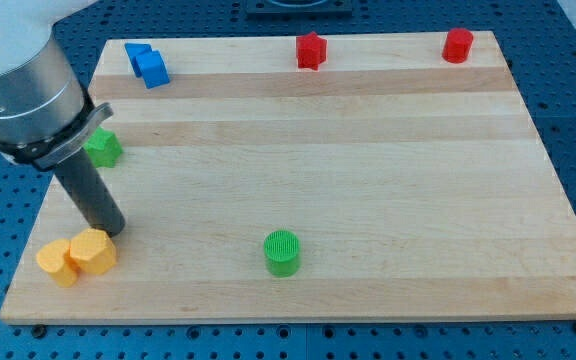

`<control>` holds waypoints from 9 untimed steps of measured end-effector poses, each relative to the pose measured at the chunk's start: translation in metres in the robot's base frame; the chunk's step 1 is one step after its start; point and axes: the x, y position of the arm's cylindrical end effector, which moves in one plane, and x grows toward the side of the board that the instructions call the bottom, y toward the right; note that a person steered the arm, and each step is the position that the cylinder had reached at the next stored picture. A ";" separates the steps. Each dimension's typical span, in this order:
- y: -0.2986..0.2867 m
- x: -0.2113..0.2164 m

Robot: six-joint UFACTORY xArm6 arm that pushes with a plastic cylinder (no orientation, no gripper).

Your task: Move the green circle to the bottom right of the green star

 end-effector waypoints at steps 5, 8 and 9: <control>0.334 0.007; 0.243 0.059; 0.182 0.032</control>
